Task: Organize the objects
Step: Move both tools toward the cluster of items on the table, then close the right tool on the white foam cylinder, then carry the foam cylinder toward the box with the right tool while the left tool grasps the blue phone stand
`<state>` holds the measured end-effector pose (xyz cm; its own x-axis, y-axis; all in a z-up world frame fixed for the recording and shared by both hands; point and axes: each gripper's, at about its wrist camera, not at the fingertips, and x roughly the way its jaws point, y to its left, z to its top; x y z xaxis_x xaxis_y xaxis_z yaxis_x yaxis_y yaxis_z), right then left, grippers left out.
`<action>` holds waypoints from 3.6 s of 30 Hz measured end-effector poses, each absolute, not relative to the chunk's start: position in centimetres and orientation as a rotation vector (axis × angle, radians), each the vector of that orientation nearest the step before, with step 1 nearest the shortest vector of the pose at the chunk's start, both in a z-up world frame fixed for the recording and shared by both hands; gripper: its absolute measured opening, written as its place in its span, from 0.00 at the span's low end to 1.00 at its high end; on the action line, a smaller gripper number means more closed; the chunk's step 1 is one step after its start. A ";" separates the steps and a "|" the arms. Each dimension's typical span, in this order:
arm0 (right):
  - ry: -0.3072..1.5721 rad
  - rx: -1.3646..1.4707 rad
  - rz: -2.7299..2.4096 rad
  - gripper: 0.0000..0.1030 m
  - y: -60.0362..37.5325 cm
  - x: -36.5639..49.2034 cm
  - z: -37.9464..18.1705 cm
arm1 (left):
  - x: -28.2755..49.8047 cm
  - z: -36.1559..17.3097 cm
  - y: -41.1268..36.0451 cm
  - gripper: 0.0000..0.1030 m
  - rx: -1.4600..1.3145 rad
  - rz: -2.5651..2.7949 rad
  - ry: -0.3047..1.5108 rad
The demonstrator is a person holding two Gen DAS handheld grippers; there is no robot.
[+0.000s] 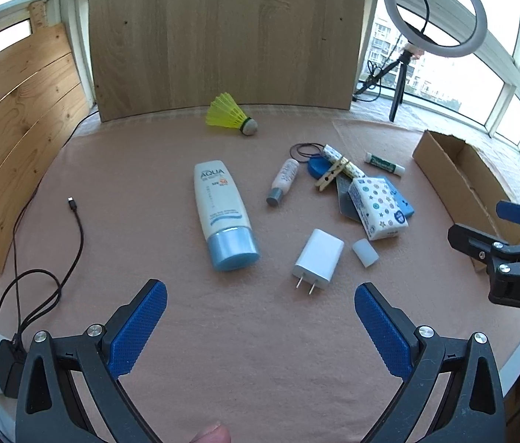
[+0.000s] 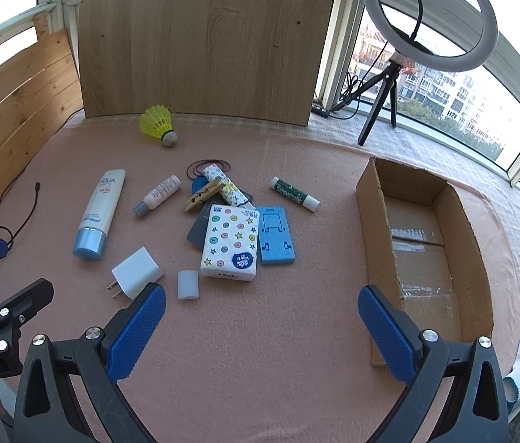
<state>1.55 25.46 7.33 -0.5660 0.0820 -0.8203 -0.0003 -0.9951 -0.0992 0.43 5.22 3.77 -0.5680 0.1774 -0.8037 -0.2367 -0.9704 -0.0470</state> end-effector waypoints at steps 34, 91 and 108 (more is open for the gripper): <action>-0.267 -1.680 2.943 0.45 21.9 -2.4 -1.7 | -1.3 -2.5 5.9 0.91 -1.284 2.460 0.096; -0.057 -1.650 2.894 0.07 32.8 6.0 -1.2 | -9.6 -3.2 17.1 0.91 -1.335 2.427 0.029; -0.006 -1.631 2.911 0.08 33.6 6.8 -1.4 | -7.1 -3.8 24.3 0.82 -1.359 2.303 -0.060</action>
<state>6.82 33.61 -1.38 -0.5078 -0.1677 -0.8450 0.1713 -0.9809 0.0917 -7.06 24.29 -3.85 -0.4043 0.4094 -0.8179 -0.3663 -0.8919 -0.2654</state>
